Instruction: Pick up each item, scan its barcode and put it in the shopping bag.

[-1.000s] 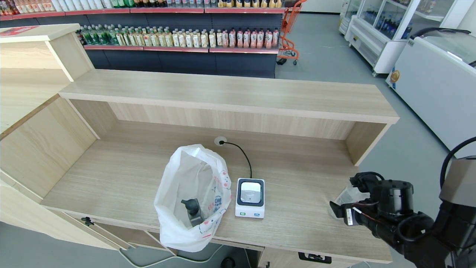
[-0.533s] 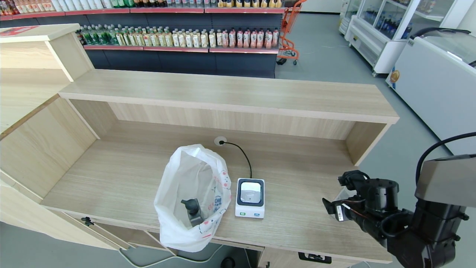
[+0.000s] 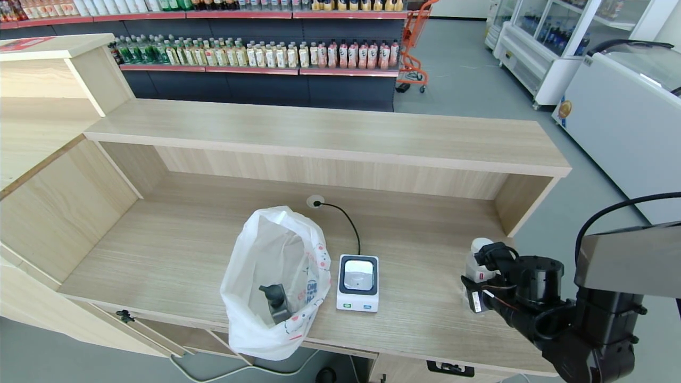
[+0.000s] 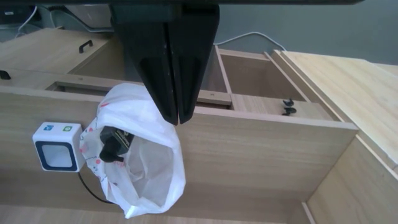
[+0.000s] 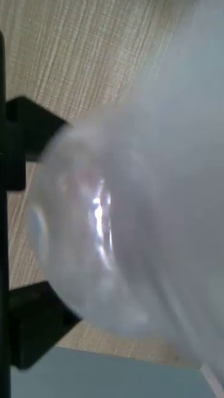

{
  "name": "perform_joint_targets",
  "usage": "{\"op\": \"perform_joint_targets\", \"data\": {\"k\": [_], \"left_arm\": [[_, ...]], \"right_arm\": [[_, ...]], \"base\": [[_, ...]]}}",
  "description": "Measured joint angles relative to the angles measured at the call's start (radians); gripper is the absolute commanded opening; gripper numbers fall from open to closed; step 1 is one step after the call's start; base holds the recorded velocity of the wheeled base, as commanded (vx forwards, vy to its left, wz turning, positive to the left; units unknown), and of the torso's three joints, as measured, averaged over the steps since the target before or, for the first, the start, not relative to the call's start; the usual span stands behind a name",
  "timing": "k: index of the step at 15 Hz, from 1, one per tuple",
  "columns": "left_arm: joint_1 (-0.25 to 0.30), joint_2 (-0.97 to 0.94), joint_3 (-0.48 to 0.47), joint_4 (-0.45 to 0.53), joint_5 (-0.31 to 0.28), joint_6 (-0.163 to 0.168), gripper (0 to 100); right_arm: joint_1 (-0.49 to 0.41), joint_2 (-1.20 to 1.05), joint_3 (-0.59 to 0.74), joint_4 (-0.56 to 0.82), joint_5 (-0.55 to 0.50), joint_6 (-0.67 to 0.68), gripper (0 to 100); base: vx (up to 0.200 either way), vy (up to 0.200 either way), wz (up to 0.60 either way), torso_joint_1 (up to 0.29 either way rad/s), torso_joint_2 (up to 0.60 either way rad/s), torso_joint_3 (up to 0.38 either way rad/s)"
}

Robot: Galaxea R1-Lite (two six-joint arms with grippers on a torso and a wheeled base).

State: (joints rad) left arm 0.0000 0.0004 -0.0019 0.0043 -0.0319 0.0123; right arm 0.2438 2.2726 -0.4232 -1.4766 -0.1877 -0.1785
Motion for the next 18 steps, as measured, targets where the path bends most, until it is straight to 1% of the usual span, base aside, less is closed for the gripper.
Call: {"op": "perform_joint_targets", "data": {"k": [7, 11, 14, 16, 17, 18], "left_arm": [[0.0, 0.0, 0.0, 0.0, 0.0, 0.0, 0], [0.0, 0.0, 0.0, 0.0, 0.0, 0.0, 0], [0.0, 0.0, 0.0, 0.0, 0.0, 0.0, 0], [0.0, 0.0, 0.0, 0.0, 0.0, 0.0, 0], [0.0, 0.0, 0.0, 0.0, 0.0, 0.0, 0], [0.0, 0.0, 0.0, 0.0, 0.0, 0.0, 0]], "right_arm": [[-0.006, 0.006, -0.008, -0.013, 0.003, 0.0, 0], [-0.008, -0.027, -0.011, -0.022, 0.021, 0.005, 0], [-0.012, -0.113, -0.02, 0.0, 0.065, 0.06, 0], [-0.013, -0.218, -0.029, 0.083, 0.12, 0.108, 0], [-0.014, -0.297, -0.035, 0.165, 0.174, 0.141, 0], [-0.014, -0.396, -0.045, 0.283, 0.25, 0.178, 0]], "base": [[0.0, 0.0, 0.0, 0.0, 0.0, 0.0], [0.0, 0.0, 0.0, 0.0, 0.0, 0.0], [0.0, 0.0, 0.0, 0.0, 0.0, 0.0], [0.0, 0.0, 0.0, 0.0, 0.0, 0.0], [0.0, 0.0, 0.0, 0.0, 0.0, 0.0], [0.0, 0.0, 0.0, 0.0, 0.0, 0.0]]}}
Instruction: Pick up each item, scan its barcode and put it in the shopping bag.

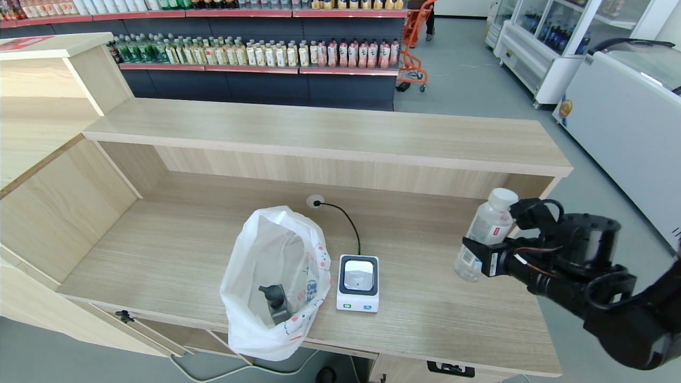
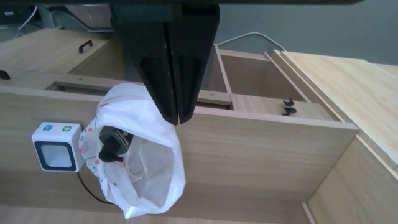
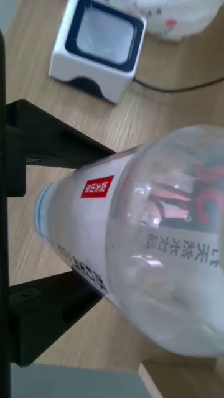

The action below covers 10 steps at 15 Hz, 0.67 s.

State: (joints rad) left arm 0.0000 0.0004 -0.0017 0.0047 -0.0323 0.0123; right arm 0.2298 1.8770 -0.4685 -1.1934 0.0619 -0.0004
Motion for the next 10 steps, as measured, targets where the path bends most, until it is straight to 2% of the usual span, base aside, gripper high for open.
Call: {"op": "perform_joint_targets", "data": {"k": [1, 3, 5, 7, 10], "left_arm": [[0.0, 0.0, 0.0, 0.0, 0.0, 0.0, 0], [0.0, 0.0, 0.0, 0.0, 0.0, 0.0, 0], [0.0, 0.0, 0.0, 0.0, 0.0, 0.0, 0], [0.0, 0.0, 0.0, 0.0, 0.0, 0.0, 0], [0.0, 0.0, 0.0, 0.0, 0.0, 0.0, 0]], "right_arm": [[0.001, -0.096, -0.018, 0.133, 0.077, 0.033, 0], [0.013, -0.322, -0.109, 0.531, 0.279, 0.127, 0], [0.048, -0.501, -0.264, 0.786, 0.47, 0.272, 0], [0.119, -0.632, -0.351, 0.874, 0.588, 0.364, 0], [0.174, -0.724, -0.396, 0.907, 0.657, 0.39, 0]], "base": [[0.0, 0.0, 0.0, 0.0, 0.0, 0.0], [0.0, 0.0, 0.0, 0.0, 0.0, 0.0], [0.0, 0.0, 0.0, 0.0, 0.0, 0.0], [0.0, 0.0, 0.0, 0.0, 0.0, 0.0], [0.0, 0.0, 0.0, 0.0, 0.0, 0.0]]}}
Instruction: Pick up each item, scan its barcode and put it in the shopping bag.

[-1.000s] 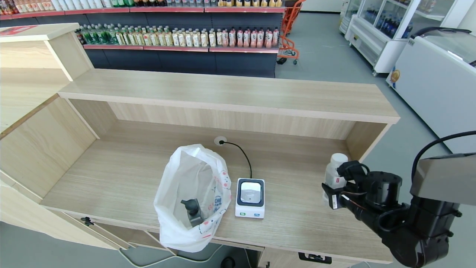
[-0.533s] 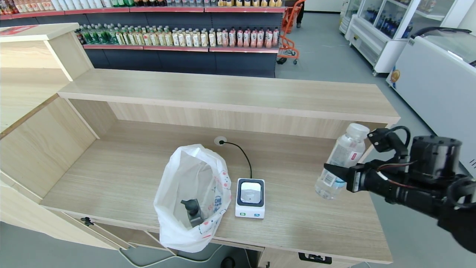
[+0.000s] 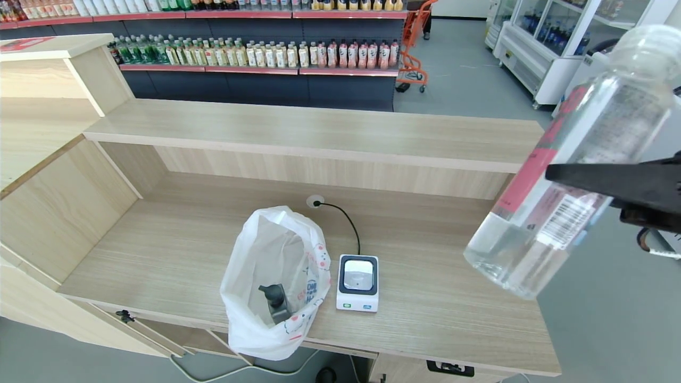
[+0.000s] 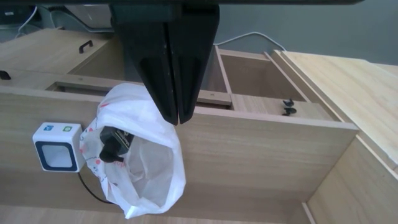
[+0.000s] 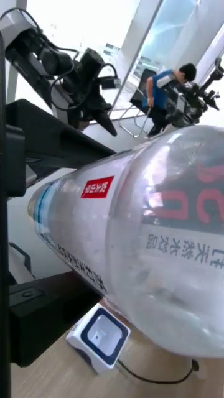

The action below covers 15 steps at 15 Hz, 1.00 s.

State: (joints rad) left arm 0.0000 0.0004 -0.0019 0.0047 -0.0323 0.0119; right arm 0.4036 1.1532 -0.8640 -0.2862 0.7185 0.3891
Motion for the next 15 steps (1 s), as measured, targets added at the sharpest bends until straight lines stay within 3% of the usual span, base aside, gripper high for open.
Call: {"op": "perform_joint_targets", "data": {"k": [2, 7, 11, 15], "left_arm": [[0.0, 0.0, 0.0, 0.0, 0.0, 0.0, 0], [0.0, 0.0, 0.0, 0.0, 0.0, 0.0, 0], [0.0, 0.0, 0.0, 0.0, 0.0, 0.0, 0], [0.0, 0.0, 0.0, 0.0, 0.0, 0.0, 0]], "right_arm": [[0.017, -0.033, -0.009, -0.003, 0.081, 0.023, 0], [0.108, -0.089, -0.027, 0.001, 0.106, 0.034, 0], [0.24, -0.178, -0.026, 0.174, 0.104, 0.097, 0], [0.263, -0.223, 0.013, 0.185, 0.066, 0.062, 0]], "base": [[0.0, 0.0, 0.0, 0.0, 0.0, 0.0], [0.0, 0.0, 0.0, 0.0, 0.0, 0.0], [0.0, 0.0, 0.0, 0.0, 0.0, 0.0], [0.0, 0.0, 0.0, 0.0, 0.0, 0.0]]}}
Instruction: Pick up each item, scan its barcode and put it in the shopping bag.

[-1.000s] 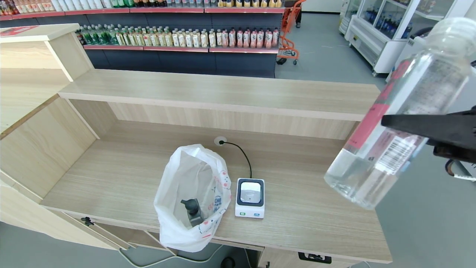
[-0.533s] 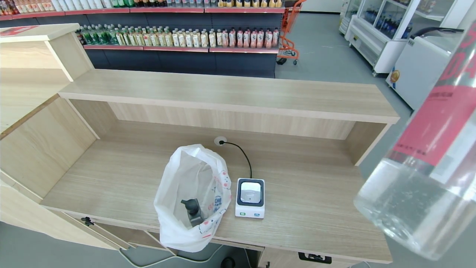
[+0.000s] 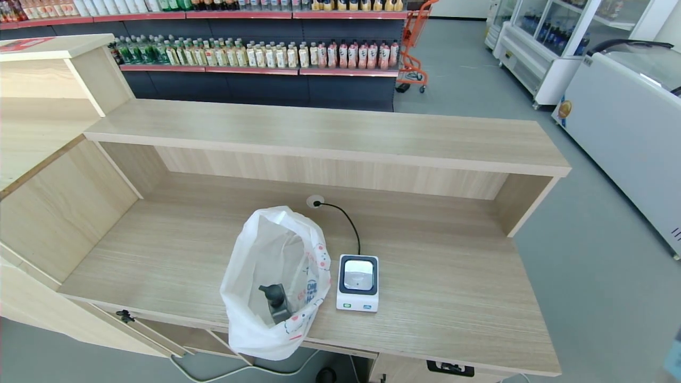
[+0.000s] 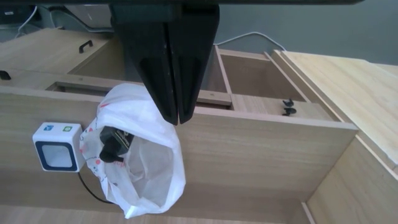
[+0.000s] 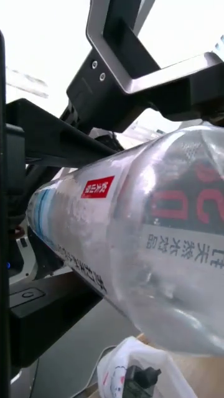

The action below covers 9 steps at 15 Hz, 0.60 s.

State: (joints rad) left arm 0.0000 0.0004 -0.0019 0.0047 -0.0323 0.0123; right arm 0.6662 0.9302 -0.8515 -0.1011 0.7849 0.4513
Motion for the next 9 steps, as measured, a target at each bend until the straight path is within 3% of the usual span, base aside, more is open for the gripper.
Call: {"op": "perform_joint_targets", "data": {"k": [5, 9], "left_arm": [[0.0, 0.0, 0.0, 0.0, 0.0, 0.0, 0], [0.0, 0.0, 0.0, 0.0, 0.0, 0.0, 0]], "right_arm": [[0.011, 0.003, 0.033, 0.0, -0.161, -0.086, 0], [0.098, 0.016, 0.057, 0.002, -0.358, -0.105, 0]], "base": [[0.0, 0.0, 0.0, 0.0, 0.0, 0.0], [0.0, 0.0, 0.0, 0.0, 0.0, 0.0]]}}
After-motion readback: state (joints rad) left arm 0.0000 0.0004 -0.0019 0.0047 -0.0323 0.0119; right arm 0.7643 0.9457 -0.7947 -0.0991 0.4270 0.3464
